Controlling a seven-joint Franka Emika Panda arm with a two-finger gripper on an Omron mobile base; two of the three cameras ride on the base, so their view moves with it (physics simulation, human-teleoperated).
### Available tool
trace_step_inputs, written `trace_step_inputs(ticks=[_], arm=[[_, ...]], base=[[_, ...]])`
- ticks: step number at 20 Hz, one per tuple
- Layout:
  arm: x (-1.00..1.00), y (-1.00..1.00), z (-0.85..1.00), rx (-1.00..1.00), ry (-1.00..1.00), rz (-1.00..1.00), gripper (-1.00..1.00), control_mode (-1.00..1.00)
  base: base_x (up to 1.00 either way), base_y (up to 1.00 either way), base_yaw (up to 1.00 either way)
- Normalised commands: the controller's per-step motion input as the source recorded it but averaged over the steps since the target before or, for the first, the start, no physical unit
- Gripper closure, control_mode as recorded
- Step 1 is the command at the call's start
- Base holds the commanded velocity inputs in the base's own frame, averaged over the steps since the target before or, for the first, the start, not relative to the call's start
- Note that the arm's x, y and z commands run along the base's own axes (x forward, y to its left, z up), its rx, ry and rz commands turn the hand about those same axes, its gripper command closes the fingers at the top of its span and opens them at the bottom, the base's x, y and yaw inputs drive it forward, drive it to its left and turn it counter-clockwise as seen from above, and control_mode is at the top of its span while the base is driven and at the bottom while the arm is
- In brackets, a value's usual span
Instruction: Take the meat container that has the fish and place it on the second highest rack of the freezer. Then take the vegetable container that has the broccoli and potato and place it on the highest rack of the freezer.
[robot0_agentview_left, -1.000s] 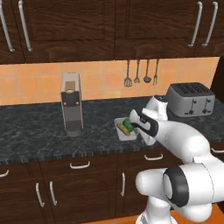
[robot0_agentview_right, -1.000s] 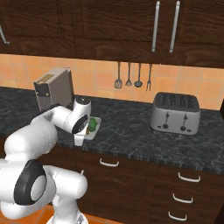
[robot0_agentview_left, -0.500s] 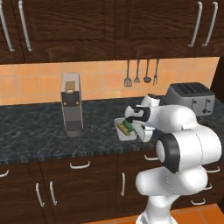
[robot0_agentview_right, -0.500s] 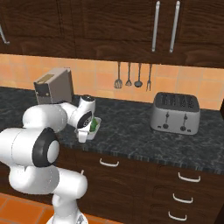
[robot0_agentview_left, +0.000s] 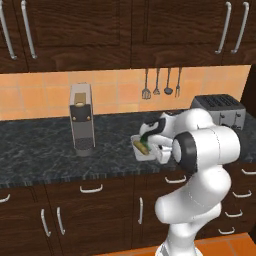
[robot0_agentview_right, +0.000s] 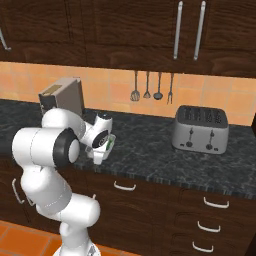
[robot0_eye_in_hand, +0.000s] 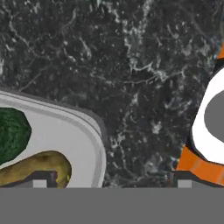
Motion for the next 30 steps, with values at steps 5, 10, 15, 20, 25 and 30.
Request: trace_step_inputs(ticks=[5,10,15,20,25,30], arm=[[0.21,0.00,-0.40,0.00,0.00,-0.02,-1.00,-1.00],[0.17,0.04,-0.38,0.00,0.00,-0.02,1.00,-1.00],[0.00,0.26,-0.73,-0.03,0.00,0.00,1.00,-1.00],[-0.12,0.26,-0.67,-0.04,-0.03,0.00,1.00,-1.00],[-0.79,0.00,0.44,0.02,-0.32,0.00,1.00,-1.00],[-0.64,0.00,1.00,0.00,-0.07,-0.02,1.00,-1.00]], base=[[0.00,0.00,0.00],[0.00,0.00,0.00],[0.00,0.00,0.00],[0.00,0.00,0.00],[0.00,0.00,0.00],[0.00,0.00,0.00]])
